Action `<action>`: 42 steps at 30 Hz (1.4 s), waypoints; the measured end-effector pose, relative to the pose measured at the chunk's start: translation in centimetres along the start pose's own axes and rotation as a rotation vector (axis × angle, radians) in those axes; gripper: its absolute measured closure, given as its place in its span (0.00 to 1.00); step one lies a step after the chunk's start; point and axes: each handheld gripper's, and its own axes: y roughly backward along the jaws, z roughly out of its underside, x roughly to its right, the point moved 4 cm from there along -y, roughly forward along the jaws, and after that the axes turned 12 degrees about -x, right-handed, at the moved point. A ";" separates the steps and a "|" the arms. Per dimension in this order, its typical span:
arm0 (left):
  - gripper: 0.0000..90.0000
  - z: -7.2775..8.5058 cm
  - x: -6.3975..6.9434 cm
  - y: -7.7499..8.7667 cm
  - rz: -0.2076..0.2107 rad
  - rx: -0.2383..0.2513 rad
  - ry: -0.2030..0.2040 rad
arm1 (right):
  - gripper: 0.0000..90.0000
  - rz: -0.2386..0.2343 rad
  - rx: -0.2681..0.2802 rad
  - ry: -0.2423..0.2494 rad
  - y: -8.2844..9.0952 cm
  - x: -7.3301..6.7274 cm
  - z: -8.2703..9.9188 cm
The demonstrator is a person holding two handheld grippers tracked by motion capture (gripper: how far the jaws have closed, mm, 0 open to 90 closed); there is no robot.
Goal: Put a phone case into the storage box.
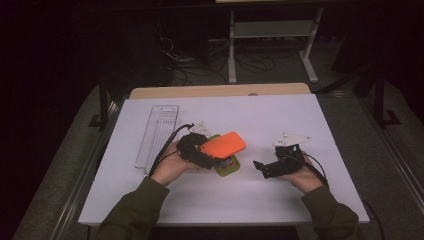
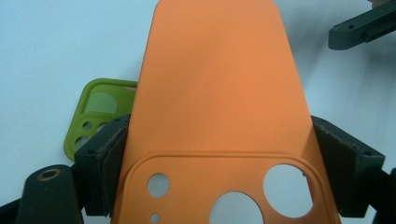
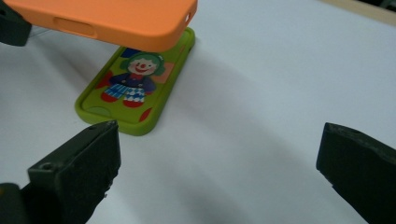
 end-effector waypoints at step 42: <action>0.18 0.1 0.1 -0.1 0.015 0.009 0.006 | 0.00 0.254 0.021 0.338 -0.3 -1.9 -0.4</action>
